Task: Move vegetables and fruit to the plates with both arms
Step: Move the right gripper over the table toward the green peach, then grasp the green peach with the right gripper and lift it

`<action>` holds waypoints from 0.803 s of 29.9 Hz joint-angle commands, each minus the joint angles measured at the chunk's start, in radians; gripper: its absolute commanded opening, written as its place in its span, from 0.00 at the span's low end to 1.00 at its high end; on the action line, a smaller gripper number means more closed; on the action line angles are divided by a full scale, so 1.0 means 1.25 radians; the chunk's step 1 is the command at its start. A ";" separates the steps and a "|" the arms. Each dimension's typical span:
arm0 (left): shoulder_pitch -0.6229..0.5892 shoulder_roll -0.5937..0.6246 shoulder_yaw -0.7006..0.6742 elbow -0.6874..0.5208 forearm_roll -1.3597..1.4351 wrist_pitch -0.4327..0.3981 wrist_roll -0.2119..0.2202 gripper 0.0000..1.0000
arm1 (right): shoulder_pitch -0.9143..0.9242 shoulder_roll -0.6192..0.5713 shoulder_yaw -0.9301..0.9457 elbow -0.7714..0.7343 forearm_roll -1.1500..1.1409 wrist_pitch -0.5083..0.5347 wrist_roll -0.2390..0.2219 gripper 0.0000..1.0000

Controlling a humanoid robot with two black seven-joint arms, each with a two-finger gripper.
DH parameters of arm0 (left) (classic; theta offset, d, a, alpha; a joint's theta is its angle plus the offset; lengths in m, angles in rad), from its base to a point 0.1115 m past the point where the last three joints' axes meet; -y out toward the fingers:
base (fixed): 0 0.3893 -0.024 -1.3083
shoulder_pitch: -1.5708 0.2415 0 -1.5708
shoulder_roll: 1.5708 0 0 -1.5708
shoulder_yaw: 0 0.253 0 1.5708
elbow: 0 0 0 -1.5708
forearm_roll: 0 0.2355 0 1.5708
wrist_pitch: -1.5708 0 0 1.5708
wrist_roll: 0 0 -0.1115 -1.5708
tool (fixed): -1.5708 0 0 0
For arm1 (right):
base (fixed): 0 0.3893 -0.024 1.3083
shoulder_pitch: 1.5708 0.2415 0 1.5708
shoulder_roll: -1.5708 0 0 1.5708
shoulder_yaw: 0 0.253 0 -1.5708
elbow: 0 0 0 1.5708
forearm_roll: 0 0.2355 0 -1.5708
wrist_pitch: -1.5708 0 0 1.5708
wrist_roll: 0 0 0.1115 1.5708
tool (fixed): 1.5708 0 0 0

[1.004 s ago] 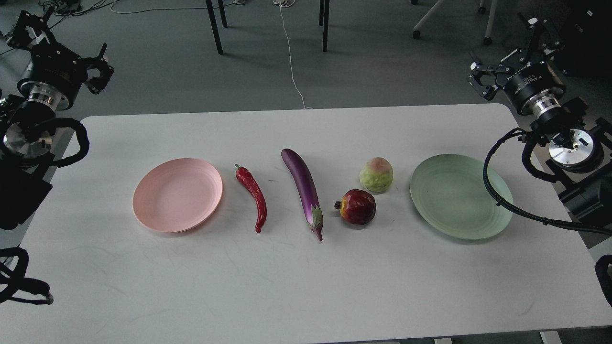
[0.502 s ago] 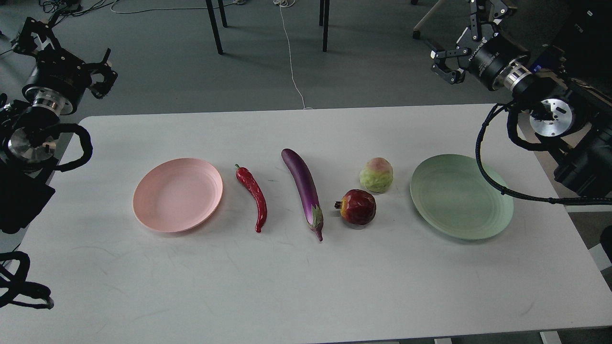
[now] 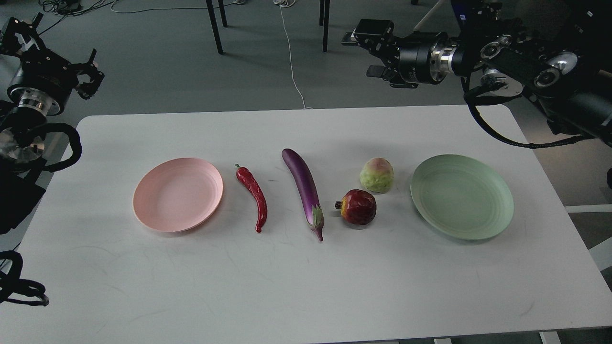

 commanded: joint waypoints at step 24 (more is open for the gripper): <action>0.011 0.027 0.000 -0.007 0.001 0.000 0.001 0.98 | -0.087 0.148 -0.374 -0.078 -0.313 -0.054 0.074 0.93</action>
